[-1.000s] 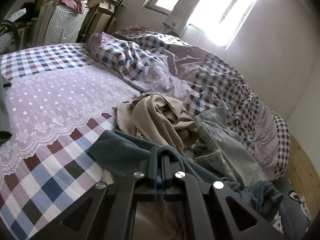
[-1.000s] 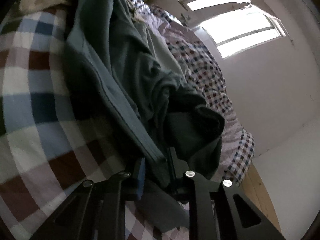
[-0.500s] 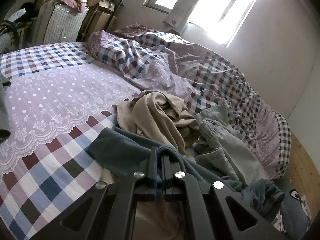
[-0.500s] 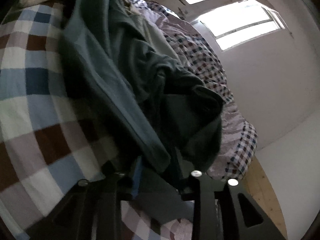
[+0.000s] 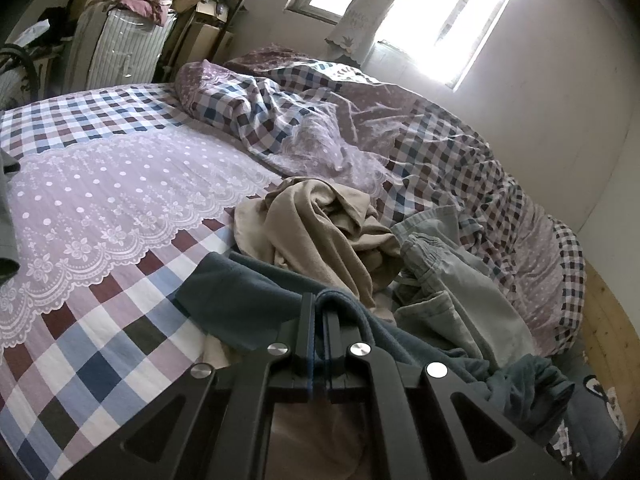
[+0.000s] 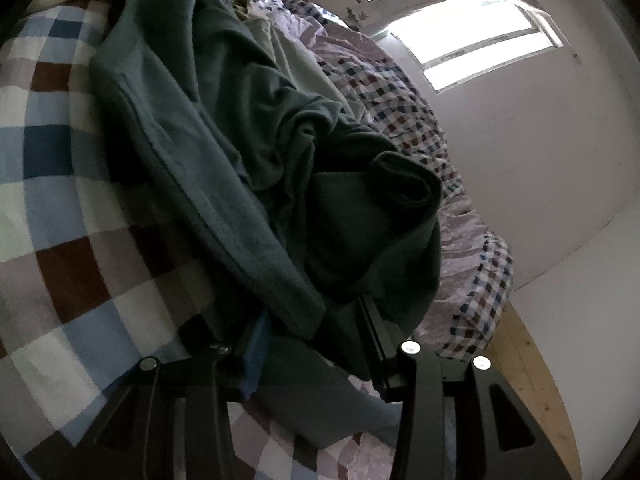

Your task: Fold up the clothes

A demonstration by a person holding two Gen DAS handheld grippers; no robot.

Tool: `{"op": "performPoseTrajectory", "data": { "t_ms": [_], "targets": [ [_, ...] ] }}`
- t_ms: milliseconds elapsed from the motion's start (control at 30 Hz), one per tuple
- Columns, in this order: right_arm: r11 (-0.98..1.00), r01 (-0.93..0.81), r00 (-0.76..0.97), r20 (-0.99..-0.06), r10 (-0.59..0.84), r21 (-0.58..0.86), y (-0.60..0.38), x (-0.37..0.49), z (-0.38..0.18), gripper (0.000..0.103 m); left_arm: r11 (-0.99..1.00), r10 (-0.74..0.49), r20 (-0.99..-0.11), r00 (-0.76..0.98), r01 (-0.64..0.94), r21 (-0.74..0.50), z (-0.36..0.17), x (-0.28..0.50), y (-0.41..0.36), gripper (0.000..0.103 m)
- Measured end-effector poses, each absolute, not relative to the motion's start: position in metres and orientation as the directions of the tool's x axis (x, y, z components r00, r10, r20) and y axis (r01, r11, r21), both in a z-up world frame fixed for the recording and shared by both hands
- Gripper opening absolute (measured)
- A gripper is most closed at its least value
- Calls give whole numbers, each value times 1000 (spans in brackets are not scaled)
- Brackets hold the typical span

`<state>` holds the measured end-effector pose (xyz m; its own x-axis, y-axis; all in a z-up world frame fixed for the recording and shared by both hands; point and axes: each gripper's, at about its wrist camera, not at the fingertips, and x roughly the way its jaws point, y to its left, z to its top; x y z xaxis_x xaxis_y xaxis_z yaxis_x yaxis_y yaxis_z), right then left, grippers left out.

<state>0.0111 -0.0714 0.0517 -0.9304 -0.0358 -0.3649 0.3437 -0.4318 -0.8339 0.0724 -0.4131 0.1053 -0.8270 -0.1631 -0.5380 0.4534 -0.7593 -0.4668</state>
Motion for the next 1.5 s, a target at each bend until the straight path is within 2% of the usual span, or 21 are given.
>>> {"op": "performPoseTrajectory", "data": {
  "t_ms": [33, 100, 167, 267, 567, 800, 1033, 1200, 1500],
  "targets": [
    [-434, 329, -937, -348, -38, -838, -72, 12, 52, 42, -760, -163, -539, -827, 453, -465, 105, 72, -413, 2],
    [-445, 324, -939, -340, -47, -835, -72, 13, 55, 21, -760, -162, -539, -826, 453, -466, 105, 72, -413, 2],
    [-457, 325, -939, -338, -54, -828, -73, 15, 58, 17, -761, -162, -539, -826, 453, -465, 105, 73, -413, 2],
    [-461, 343, -932, -359, -55, -819, -73, 16, 56, 3, -761, -161, -540, -826, 452, -465, 104, 73, -414, 2],
    [-607, 341, -928, -362, -93, -718, -63, 18, 95, 1, -778, -152, -523, -839, 428, -460, 112, 75, -413, 2],
    [-764, 284, -946, -301, -122, -579, -45, 33, 165, 1, -831, -135, -455, -880, 351, -431, 144, 87, -396, 1],
    [-868, 167, -975, -211, -74, -467, -21, 59, 236, 0, -891, -136, -373, -918, 278, -360, 191, 104, -368, 1],
    [-900, 95, -990, -138, -39, -426, -2, 74, 296, 0, -914, -95, -307, -947, 206, -350, 247, 116, -350, 1],
    [-969, 13, -1000, 0, -13, -248, 47, 129, 416, 0, -953, -45, -110, -993, 75, -294, 396, 166, -327, 1]
  ]
}}
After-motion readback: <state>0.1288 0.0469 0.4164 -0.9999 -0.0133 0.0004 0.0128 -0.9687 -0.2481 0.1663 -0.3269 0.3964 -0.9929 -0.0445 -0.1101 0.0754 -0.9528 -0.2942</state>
